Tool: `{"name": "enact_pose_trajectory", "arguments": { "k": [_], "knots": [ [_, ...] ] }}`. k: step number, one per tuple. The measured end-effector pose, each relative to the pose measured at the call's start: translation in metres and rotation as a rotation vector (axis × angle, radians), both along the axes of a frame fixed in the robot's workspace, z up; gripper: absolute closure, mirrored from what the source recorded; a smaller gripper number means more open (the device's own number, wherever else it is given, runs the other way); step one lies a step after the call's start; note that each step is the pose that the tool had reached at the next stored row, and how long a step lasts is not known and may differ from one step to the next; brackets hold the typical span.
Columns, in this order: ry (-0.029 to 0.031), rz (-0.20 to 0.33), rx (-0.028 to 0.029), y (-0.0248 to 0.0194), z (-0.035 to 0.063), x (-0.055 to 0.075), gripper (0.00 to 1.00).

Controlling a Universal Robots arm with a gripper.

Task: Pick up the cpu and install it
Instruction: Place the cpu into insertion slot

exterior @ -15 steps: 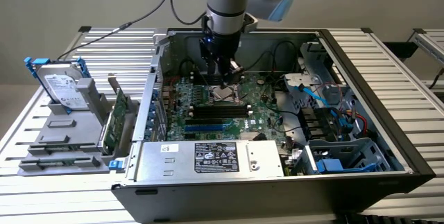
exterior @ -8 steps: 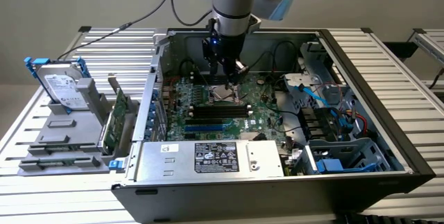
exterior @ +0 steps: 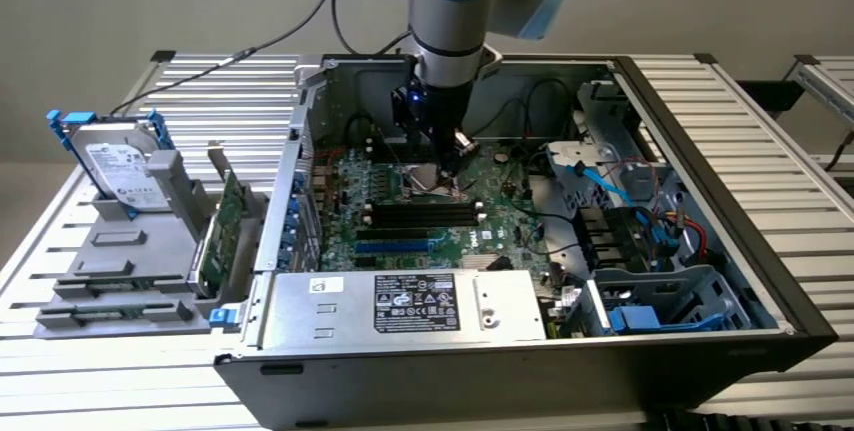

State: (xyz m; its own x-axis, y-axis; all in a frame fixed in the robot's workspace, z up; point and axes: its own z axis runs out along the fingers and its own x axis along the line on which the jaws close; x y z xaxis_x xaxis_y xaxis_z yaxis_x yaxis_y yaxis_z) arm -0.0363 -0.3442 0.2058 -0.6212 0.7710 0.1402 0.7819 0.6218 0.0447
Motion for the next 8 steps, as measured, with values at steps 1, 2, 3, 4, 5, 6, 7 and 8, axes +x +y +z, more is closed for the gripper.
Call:
{"name": "enact_pose_trajectory", "arguments": {
  "k": [1, 2, 3, 4, 5, 6, 7, 8],
  "knots": [
    [0.0, 0.0, 0.0, 0.0, -0.0006, 0.0012, 0.33],
    [0.0, 0.0, -0.0002, -0.0001, -0.0007, 0.0029, 0.33],
    [0.0, 0.0, -0.0002, -0.0004, -0.0007, 0.0052, 0.33],
    [0.0, 0.0, -0.0001, -0.0006, -0.0008, 0.0072, 0.33],
    [0.0, 0.0, 0.0, -0.001, -0.0008, 0.0086, 0.33],
    [0.0, 0.0, 0.0, -0.0015, -0.0008, 0.0091, 0.33],
    [-0.0001, 0.0, 0.0, -0.0021, -0.0008, 0.0091, 0.33],
    [-0.0001, 0.0, -0.0004, -0.0028, -0.0008, 0.0091, 0.33]
  ]
}}
